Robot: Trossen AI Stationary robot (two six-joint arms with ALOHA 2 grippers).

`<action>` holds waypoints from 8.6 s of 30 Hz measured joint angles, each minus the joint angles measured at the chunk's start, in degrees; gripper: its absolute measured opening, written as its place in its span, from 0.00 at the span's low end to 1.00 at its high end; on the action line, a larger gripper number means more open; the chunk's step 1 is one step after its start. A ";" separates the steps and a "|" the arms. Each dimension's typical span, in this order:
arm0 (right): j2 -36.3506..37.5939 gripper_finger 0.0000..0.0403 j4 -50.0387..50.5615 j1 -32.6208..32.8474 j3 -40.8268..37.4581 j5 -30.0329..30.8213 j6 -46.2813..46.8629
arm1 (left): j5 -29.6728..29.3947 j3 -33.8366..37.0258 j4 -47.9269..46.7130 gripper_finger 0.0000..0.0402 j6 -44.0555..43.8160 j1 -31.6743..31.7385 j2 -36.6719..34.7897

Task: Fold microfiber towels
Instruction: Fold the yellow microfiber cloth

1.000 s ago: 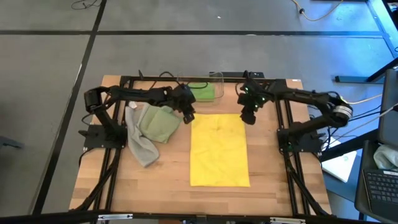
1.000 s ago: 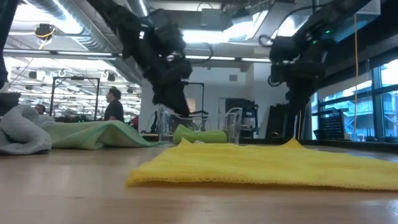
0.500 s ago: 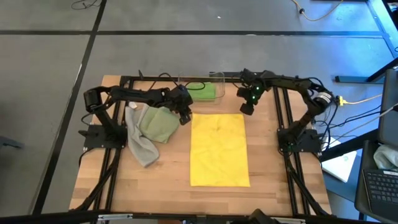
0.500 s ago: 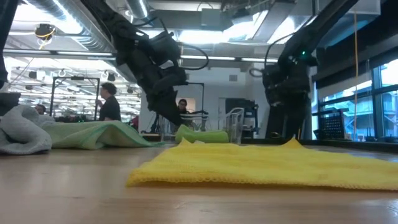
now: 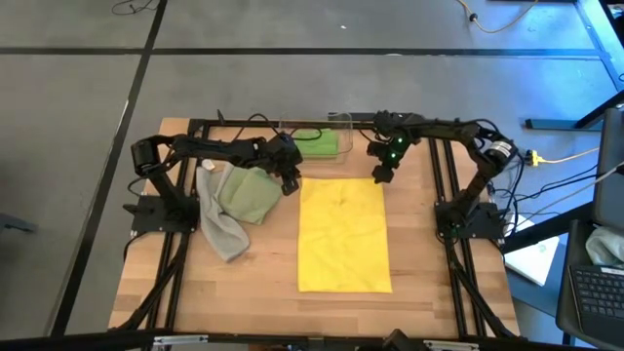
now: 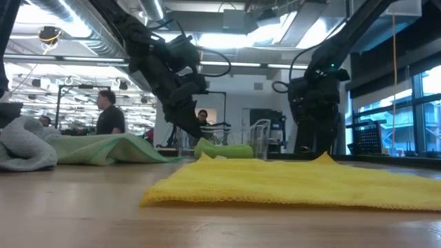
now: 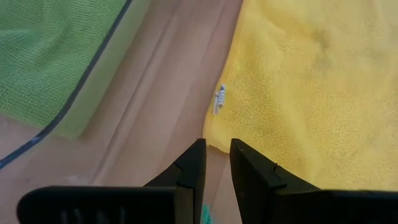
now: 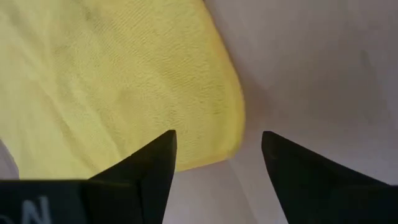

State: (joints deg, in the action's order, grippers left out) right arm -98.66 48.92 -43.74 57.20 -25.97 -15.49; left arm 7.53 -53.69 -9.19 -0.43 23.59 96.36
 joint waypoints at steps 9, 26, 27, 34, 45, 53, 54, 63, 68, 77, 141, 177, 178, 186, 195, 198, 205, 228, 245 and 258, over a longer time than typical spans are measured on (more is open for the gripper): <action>0.04 0.47 -1.52 5.45 -3.91 3.77 0.03 | -0.98 0.00 -0.02 0.17 -0.30 -0.02 0.00; 0.04 0.06 -6.73 4.52 -4.55 5.96 0.44 | -5.43 -0.02 3.07 0.17 -0.93 -3.84 0.00; 0.04 0.04 -6.30 4.54 -4.56 5.96 0.18 | -5.54 -0.02 3.08 0.17 -0.94 -3.84 0.00; 0.31 0.03 -5.52 6.03 -4.56 7.11 -0.12 | -5.84 -0.02 2.99 0.17 0.15 -3.82 0.00; 10.12 0.02 -5.91 10.38 -4.54 15.41 -0.23 | -5.81 -0.02 5.75 0.17 0.62 -3.80 0.00; 16.12 0.02 -5.78 14.67 -4.49 12.28 0.01 | -5.79 -0.02 7.21 0.17 0.66 -3.80 0.00; 16.12 0.02 -5.56 15.37 -4.49 11.14 0.01 | -5.79 -0.02 7.51 0.17 0.66 -3.80 0.00; 15.77 0.02 -3.51 24.27 -4.49 13.59 0.22 | 2.41 -0.02 12.76 0.17 4.66 -3.78 0.02; 15.77 0.01 -4.43 28.10 -4.49 14.93 0.29 | 16.67 -0.15 22.08 0.19 5.54 -4.74 0.02; 15.79 0.02 -5.58 31.47 -4.49 17.57 1.35 | 10.98 -5.06 21.83 0.42 10.12 -9.51 2.13; 25.26 0.02 -0.73 40.66 -4.38 24.95 6.67 | -7.48 -27.67 -26.39 0.52 17.03 -7.50 18.65; 25.26 0.02 -0.80 40.64 -4.38 24.91 6.48 | -6.94 -27.69 -28.38 0.07 15.98 -6.67 18.64; 25.26 0.02 -0.80 40.65 -4.38 24.91 6.48 | -7.75 -27.69 -28.15 0.08 16.03 -6.60 18.64; 25.21 0.02 -0.73 40.66 -4.38 24.91 6.50 | 1.32 -27.74 -17.84 0.25 21.46 -6.46 16.94; 25.21 0.02 -0.71 40.66 -4.38 24.78 6.61 | -1.43 -27.69 -17.53 0.47 22.54 -4.60 19.95; 25.21 0.02 -0.69 40.66 -4.38 24.76 6.48 | -1.39 -27.69 -17.04 0.50 22.84 -4.37 19.97; 25.21 0.02 -0.69 40.66 -4.38 24.39 6.64 | -1.89 -27.69 -21.38 0.51 23.02 -3.69 19.98; 25.24 0.02 -0.93 40.66 -4.38 24.34 6.23 | -6.93 -27.87 -23.29 0.49 23.33 -4.21 22.97; 25.24 0.02 -0.60 40.66 -4.38 24.34 6.19 | -6.32 -27.80 -25.88 0.27 23.76 -5.20 23.04; 25.24 0.02 -0.62 40.64 -4.38 24.39 6.03 | -9.97 -27.41 -27.08 0.04 23.82 -4.91 20.77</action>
State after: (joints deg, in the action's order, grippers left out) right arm -73.43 48.30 -3.09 52.82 -1.58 -9.46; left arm -2.44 -81.10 -36.27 23.39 18.68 117.12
